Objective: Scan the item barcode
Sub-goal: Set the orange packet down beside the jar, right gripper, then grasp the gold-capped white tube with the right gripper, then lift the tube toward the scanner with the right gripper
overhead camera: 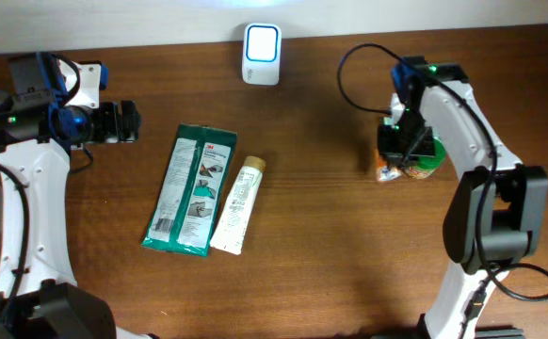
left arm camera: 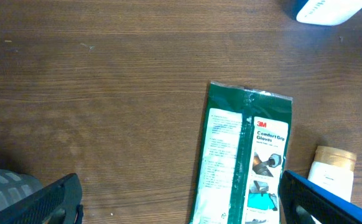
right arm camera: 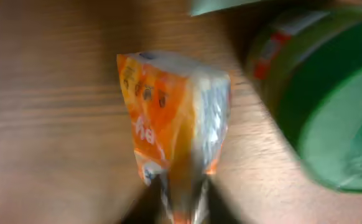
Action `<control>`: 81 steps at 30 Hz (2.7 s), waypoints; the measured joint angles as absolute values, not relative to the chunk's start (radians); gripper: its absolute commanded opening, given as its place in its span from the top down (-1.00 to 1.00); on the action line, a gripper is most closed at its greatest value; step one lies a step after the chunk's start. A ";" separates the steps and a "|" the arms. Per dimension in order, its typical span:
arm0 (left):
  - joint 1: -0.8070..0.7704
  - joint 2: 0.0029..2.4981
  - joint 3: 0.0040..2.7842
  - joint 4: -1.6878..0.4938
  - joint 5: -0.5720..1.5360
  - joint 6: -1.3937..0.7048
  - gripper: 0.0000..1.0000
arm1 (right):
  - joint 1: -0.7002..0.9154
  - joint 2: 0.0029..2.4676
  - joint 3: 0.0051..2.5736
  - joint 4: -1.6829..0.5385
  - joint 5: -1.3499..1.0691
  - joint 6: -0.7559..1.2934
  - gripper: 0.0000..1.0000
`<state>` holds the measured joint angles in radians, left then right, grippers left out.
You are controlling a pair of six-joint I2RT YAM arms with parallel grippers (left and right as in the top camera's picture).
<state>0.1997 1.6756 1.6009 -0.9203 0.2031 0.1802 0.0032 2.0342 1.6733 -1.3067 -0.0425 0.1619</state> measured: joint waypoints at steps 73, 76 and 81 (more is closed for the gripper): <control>0.200 1.676 1.601 -0.920 0.203 0.180 -0.98 | 0.616 2.095 1.373 -0.432 -0.395 0.666 0.74; 0.200 1.676 1.601 -0.920 0.203 0.180 -0.98 | 0.574 2.082 1.378 -0.514 -0.490 0.553 0.92; 0.200 1.676 1.601 -0.920 0.203 0.180 -0.98 | 0.383 2.007 1.361 -0.681 -0.678 0.115 0.92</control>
